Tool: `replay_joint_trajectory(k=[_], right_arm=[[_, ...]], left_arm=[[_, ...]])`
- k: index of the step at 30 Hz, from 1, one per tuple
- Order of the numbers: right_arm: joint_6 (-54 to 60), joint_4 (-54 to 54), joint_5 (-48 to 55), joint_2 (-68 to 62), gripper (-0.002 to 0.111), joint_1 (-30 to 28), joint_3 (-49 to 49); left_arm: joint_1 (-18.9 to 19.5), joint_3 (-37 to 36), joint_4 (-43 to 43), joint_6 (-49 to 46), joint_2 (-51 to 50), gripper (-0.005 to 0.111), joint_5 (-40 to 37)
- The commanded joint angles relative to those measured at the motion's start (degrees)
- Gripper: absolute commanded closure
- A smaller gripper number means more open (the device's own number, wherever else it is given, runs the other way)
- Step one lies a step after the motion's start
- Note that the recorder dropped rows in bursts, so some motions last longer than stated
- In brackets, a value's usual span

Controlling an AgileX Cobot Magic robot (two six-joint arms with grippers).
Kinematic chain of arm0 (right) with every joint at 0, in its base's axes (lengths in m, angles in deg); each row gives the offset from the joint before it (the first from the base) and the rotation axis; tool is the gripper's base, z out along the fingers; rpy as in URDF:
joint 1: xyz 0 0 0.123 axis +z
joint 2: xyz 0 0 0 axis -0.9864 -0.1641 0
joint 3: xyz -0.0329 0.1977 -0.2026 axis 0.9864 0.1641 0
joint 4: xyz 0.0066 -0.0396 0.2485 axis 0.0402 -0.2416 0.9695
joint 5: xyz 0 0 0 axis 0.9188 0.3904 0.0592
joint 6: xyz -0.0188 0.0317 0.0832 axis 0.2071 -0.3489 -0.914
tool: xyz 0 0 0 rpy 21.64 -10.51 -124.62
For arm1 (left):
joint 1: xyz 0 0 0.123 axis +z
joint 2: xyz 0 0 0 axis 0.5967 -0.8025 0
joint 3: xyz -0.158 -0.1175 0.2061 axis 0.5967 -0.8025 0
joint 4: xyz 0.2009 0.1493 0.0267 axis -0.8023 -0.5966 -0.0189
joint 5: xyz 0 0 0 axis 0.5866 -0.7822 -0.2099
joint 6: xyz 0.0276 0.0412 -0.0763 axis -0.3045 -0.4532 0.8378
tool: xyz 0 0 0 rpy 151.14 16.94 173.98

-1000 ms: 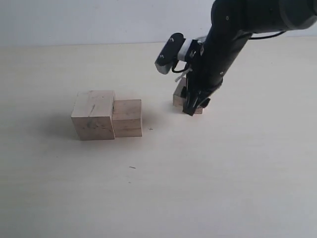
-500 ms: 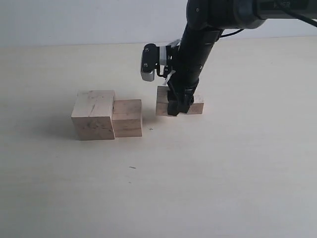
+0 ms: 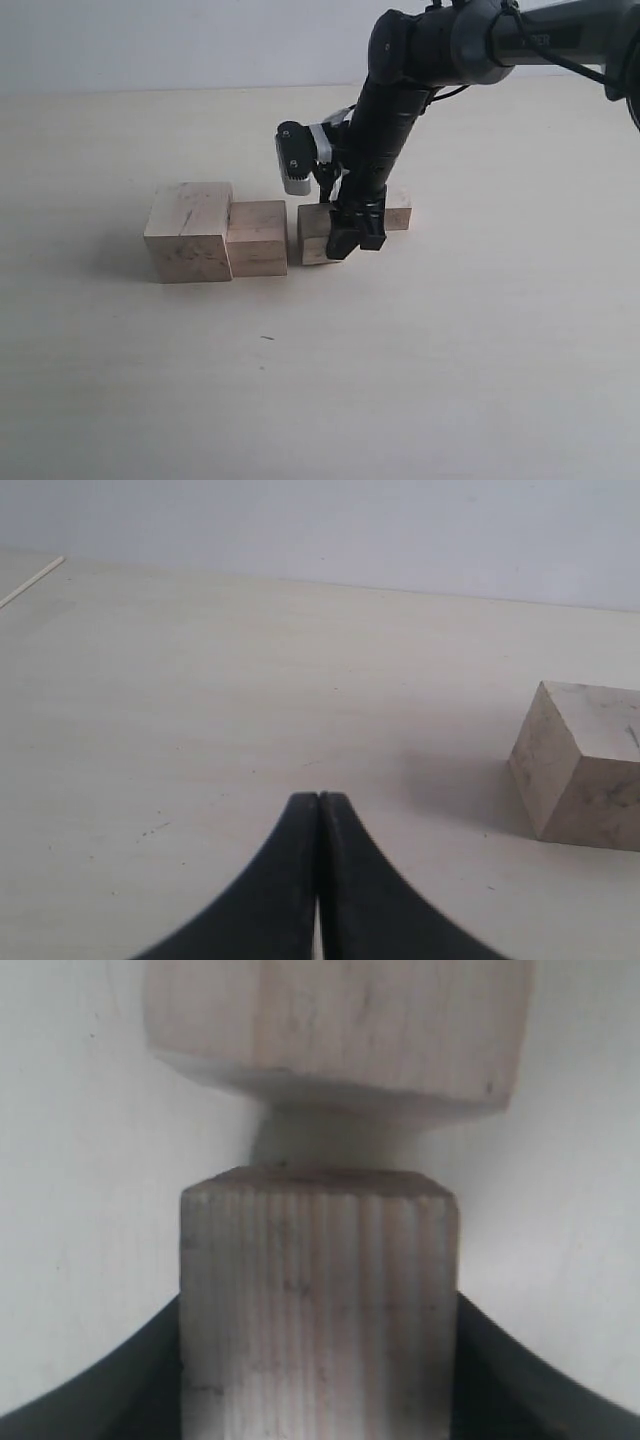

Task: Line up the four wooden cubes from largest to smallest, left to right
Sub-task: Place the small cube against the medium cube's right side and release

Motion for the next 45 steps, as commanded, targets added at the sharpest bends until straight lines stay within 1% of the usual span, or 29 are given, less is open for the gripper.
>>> replay_joint_trajectory(k=[1,12,14,16,18,21,24,27,36,41,45], right_arm=[[2.9,1.9,0.2,-0.2,0.108,-0.2,-0.6],[2.8,6.3,0.2,-2.3,0.108,-0.2,-0.6],[2.8,6.4,0.2,-2.3,0.106,-0.2,-0.6],[2.8,8.0,0.2,-2.3,0.096,-0.2,-0.6],[1.5,8.1,0.2,-2.3,0.081,-0.2,-0.6],[-3.8,8.1,0.1,-2.3,0.057,-0.2,-0.6],[-7.2,8.1,0.1,-2.3,0.043,-0.2,-0.6],[-8.0,8.1,0.2,-2.2,0.04,-0.2,-0.6],[-10.7,8.2,0.4,-1.0,0.04,-0.2,-0.6],[-12.6,8.0,0.4,2.2,0.032,-0.2,-0.6],[-17.2,4.7,0.6,3.7,0.03,-0.2,-0.6]], left_arm=[[-0.2,0.0,-0.1,0.0,0.4,0.107,0.6],[-0.2,0.0,-0.1,0.0,0.4,0.107,0.6],[-0.2,0.0,-0.1,0.0,0.4,0.107,0.6],[-0.2,0.0,-0.1,0.0,0.4,0.107,0.6],[-0.2,0.0,-0.1,0.0,0.4,0.107,0.6],[-0.2,0.0,-0.1,0.0,0.4,0.107,0.6],[-0.2,0.0,-0.1,0.0,0.4,0.107,0.6],[-0.2,0.0,-0.1,0.0,0.4,0.107,0.6],[-0.2,0.0,-0.1,0.0,0.4,0.107,0.6],[-0.2,0.0,-0.1,0.0,0.4,0.107,0.6],[-0.2,0.0,-0.1,0.0,0.4,0.107,0.6]])
